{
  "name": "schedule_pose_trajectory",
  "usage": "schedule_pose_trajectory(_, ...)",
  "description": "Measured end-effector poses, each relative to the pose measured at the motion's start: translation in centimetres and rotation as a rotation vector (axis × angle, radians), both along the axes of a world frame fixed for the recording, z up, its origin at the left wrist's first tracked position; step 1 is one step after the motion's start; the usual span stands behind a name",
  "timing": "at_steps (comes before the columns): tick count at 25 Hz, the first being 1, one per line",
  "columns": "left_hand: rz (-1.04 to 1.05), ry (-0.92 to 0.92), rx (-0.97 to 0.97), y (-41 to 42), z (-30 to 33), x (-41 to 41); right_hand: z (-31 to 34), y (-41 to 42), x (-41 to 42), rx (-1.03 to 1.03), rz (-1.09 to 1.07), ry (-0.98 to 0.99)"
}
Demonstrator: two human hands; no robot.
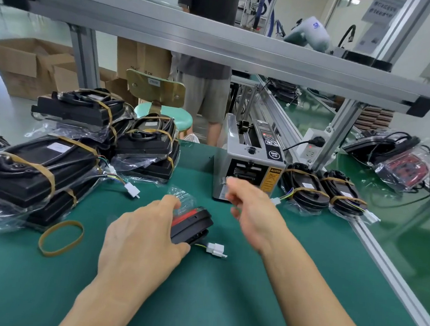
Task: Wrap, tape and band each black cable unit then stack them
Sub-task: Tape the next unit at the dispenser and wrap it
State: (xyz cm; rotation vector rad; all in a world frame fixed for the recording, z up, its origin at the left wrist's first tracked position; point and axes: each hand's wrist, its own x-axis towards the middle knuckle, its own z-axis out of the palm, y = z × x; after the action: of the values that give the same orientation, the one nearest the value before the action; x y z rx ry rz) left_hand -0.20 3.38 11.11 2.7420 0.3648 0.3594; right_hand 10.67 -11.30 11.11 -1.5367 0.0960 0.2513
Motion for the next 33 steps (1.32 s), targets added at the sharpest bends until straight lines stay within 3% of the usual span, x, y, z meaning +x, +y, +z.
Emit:
schedule_pose_trajectory(3, 0.013, -0.011, 0.008, -0.1, -0.1, 0.0, -0.5, 0.2, -4.3, -0.03, 0.197, -0.079)
schedule_pose_trajectory(26, 0.017, -0.019, 0.061, -0.8, -0.4, -0.3, -2.3, 1.3, -5.3, -0.145, 0.152, -0.175)
schedule_pose_trajectory(33, 0.015, -0.024, 0.053, -0.7, -0.4, -0.3, -1.9, 0.6, -5.0, -0.118, 0.217, -0.113)
